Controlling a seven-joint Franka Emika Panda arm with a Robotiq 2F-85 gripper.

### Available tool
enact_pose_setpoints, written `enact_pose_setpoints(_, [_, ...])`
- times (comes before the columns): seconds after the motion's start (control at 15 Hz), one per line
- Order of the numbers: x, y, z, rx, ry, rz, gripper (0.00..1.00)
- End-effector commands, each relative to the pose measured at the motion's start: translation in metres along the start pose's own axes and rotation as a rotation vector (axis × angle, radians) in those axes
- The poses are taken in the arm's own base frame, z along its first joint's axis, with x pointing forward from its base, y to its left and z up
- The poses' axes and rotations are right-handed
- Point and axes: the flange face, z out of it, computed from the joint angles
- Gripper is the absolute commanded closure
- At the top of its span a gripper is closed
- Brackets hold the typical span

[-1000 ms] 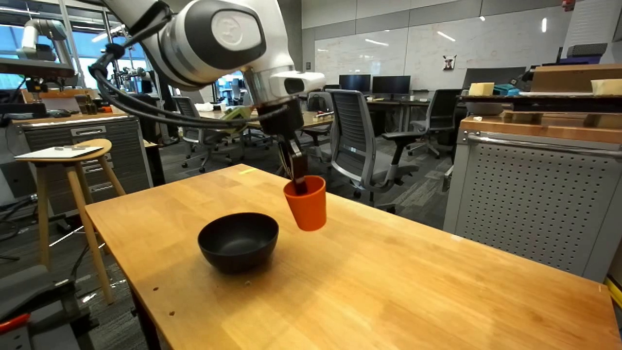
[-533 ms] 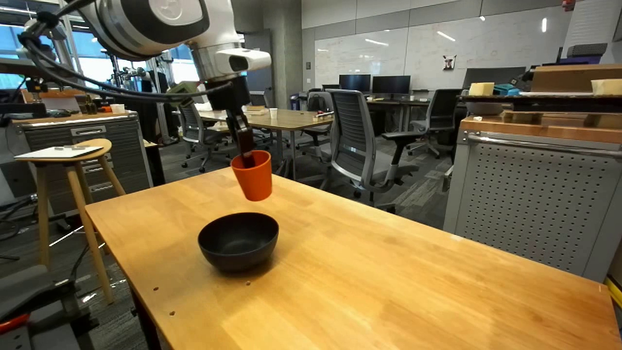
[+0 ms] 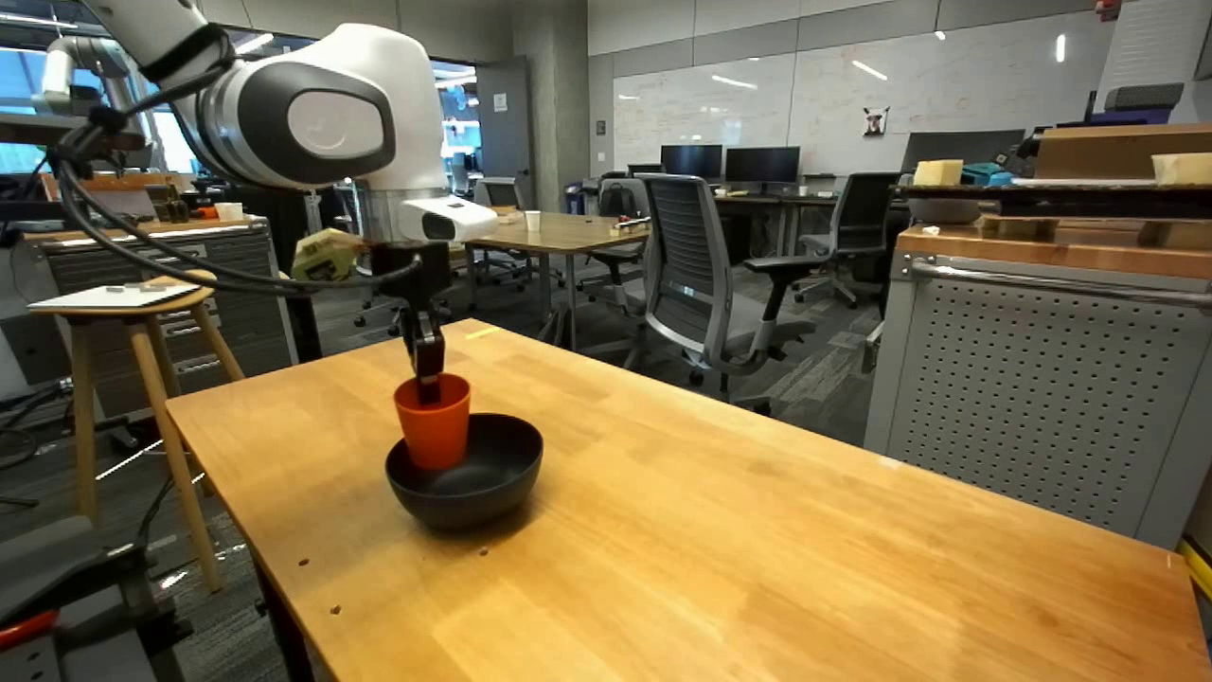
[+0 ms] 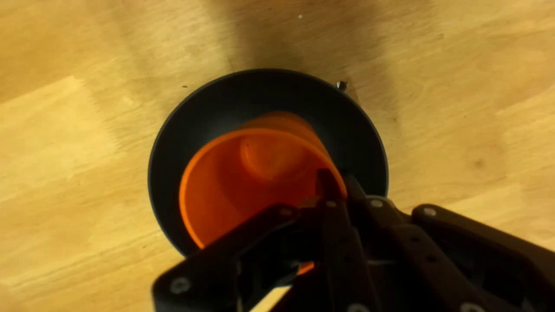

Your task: Pick up the cup and put it in the bowl

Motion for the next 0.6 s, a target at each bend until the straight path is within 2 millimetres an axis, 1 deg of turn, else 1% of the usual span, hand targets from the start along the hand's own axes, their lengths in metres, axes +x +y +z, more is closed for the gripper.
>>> enact_pose_setpoints(0.0, [0.011,-0.002,0.036,-0.015,-0.013,-0.033,0.95])
enact_pose_setpoints(0.2, [0.017,-0.001,0.058,-0.018,-0.021,-0.04,0.95])
enact_pose_setpoints(0.33, [0.024,-0.002,0.059,-0.022,-0.002,-0.051,0.95])
enact_pose_setpoints(0.4, [0.026,-0.003,0.051,-0.023,0.012,-0.056,0.7])
enact_pose_setpoints(0.47, [0.024,-0.006,0.042,-0.019,0.019,-0.069,0.69])
enact_pose_setpoints(0.53, [0.015,-0.012,0.022,-0.026,0.049,-0.109,0.62])
